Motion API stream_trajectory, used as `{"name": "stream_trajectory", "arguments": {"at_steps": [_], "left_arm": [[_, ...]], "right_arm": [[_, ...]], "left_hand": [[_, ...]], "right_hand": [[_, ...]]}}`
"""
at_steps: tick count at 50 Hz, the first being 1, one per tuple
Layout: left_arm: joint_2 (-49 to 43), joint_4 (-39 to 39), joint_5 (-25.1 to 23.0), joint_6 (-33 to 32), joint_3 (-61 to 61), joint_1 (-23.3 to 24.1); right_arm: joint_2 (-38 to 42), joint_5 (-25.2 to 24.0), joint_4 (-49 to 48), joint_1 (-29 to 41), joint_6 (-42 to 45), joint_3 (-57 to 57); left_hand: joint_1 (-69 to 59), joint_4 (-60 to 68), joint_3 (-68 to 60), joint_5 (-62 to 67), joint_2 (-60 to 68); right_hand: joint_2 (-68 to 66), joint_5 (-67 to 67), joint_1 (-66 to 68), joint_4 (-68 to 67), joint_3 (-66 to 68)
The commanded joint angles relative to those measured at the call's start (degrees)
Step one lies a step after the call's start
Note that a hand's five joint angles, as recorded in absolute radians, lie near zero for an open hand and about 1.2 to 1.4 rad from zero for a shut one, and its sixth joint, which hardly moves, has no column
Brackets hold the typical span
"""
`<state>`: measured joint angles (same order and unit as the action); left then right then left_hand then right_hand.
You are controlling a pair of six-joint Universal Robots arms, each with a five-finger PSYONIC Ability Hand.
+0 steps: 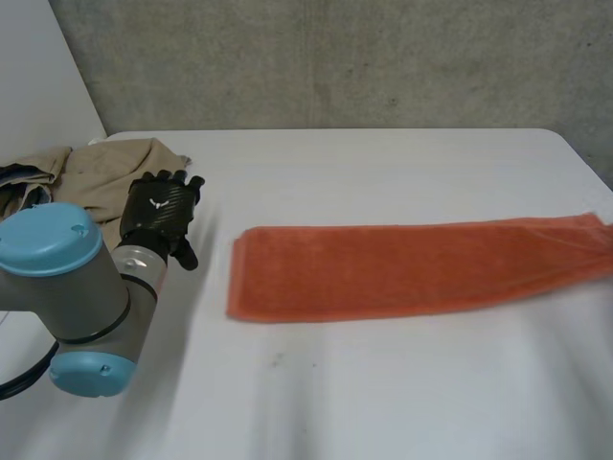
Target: Fold the laundry.
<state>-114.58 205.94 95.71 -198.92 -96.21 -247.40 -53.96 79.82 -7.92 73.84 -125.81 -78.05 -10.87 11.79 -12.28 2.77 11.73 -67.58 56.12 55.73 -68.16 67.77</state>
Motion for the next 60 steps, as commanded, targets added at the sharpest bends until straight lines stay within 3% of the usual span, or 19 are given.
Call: {"name": "stream_trajectory", "arguments": {"at_steps": [1,5,14,21,26,28,29,31,36,38,43,49,51,60], "left_arm": [[0.15,-0.01,0.09,0.03,-0.12,-0.01],[0.76,-0.1,0.09,0.03,-0.03,-0.01],[1.9,-0.1,0.18,0.03,-0.29,-0.1],[1.99,-0.1,0.18,0.03,-0.47,-0.01],[1.56,-0.1,0.18,0.03,-0.47,0.25],[1.38,-0.1,0.18,0.03,-0.47,0.26],[1.38,-0.1,0.18,0.03,-0.47,0.26],[1.29,-0.1,0.09,0.03,-0.47,0.34],[1.47,-0.01,0.01,-0.06,0.32,1.05],[1.47,-0.01,0.01,-0.06,0.67,1.48],[1.47,0.08,0.0,-0.15,2.16,3.85],[1.2,0.16,0.01,-0.06,3.22,6.23],[1.11,0.16,0.09,-0.15,3.22,6.58],[0.32,-0.01,0.09,-0.06,2.96,6.67]], "right_arm": [[-2.9,-0.02,-0.6,4.28,1.01,2.37],[-7.72,-3.34,-1.92,15.5,-2.68,1.76],[-7.74,-9.51,-2.1,38.37,-3.57,3.69],[2.52,-9.69,-2.63,55.76,-2.87,9.56],[10.18,-9.16,-1.48,62.03,-3.04,13.27],[11.07,-8.9,-1.13,62.65,-3.39,13.45],[10.81,-8.2,-0.78,62.57,-3.74,13.53],[9.15,-5.92,-0.78,62.39,-5.31,13.53],[3.52,4.27,0.18,59.76,-14.53,12.48],[1.33,7.26,1.76,55.13,-20.32,10.21],[-3.77,5.43,7.03,47.28,-27.64,2.82],[-6.33,1.57,8.1,38.59,-28.09,-7.99],[-6.42,1.3,7.05,36.65,-28.0,-9.57],[-2.3,2.35,0.54,31.9,-22.75,-12.05]], "left_hand": [[0.87,-1.79,2.28,-2.77,-1.73],[0.87,-1.79,2.28,-2.77,-1.73],[0.87,-1.79,2.28,-2.77,-1.73],[0.87,-1.79,2.28,-2.77,-1.73],[0.87,-1.79,2.28,-2.77,-1.73],[0.87,-1.79,2.28,-2.77,-1.73],[0.87,-1.79,2.28,-2.77,-1.73],[0.87,-1.79,2.28,-2.77,-1.73],[0.87,-1.79,2.28,-2.77,-1.73],[0.87,-1.79,2.28,-2.77,-1.73],[0.87,-1.79,2.28,-2.77,-1.73],[0.87,-1.79,2.28,-2.77,-1.73],[0.87,-1.79,2.28,-2.77,-1.73],[0.87,-1.79,2.28,-2.77,-1.73]], "right_hand": [[-12.42,13.88,24.27,-11.84,12.23],[-12.42,13.88,24.27,-11.84,12.23],[-12.42,13.88,24.27,-11.84,12.23],[-12.42,13.88,24.27,-11.84,12.23],[-9.48,10.94,21.34,-8.9,9.29],[14.98,-13.52,-3.12,15.56,-15.17],[36.59,-35.13,-24.73,37.17,-36.78],[57.58,-56.12,-45.73,58.16,-57.77],[57.58,-56.12,-45.73,58.16,-57.77],[57.58,-56.12,-45.73,58.16,-57.77],[57.58,-56.12,-45.73,58.16,-57.77],[57.58,-56.12,-45.73,58.16,-57.77],[52.65,-51.19,-40.8,53.23,-52.84],[-12.34,13.8,24.2,-11.76,12.15]]}}
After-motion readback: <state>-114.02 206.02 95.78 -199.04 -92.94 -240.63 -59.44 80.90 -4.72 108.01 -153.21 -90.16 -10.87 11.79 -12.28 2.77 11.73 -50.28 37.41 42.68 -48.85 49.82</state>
